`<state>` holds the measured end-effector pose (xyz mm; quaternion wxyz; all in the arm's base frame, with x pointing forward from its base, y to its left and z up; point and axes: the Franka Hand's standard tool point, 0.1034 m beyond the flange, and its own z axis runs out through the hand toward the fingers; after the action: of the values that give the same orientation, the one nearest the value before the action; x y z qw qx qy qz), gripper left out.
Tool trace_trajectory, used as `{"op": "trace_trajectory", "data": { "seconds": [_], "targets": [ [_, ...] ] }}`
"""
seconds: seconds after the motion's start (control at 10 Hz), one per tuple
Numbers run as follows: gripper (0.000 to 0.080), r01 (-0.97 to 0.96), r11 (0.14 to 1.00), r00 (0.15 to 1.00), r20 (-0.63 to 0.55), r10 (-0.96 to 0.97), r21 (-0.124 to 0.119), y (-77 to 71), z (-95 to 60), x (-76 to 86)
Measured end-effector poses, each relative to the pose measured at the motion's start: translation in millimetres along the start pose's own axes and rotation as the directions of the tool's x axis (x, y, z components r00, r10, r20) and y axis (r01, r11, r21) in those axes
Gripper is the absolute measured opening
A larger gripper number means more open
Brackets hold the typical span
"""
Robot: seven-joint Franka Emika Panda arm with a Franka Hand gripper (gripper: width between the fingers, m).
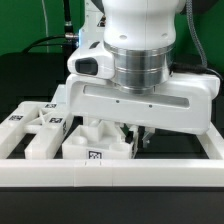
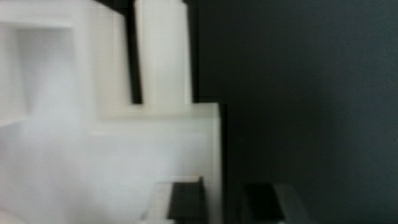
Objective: Assemble chair
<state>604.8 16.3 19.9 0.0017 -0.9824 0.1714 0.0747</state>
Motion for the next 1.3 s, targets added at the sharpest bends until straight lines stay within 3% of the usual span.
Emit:
{"op": "trace_trajectory", "data": {
  "seconds": [0.6,0.8,1.0,1.3],
  "targets": [
    [0.0032,0.002,1.000,1.000,0.000,-0.002,0.000,-0.8,0.0,-0.3],
    [0.0032,0.122,0.993,0.992,0.017,-0.122,-0.009,-7.1,0.0,-5.2],
    [0.0032,0.271,0.963,0.962,0.033,-0.271,-0.003,-14.1,-2.7,-4.3],
    [0.0032,0.274,0.962,0.961,0.032,-0.274,-0.003,-14.7,-2.5,-4.3]
  ]
}}
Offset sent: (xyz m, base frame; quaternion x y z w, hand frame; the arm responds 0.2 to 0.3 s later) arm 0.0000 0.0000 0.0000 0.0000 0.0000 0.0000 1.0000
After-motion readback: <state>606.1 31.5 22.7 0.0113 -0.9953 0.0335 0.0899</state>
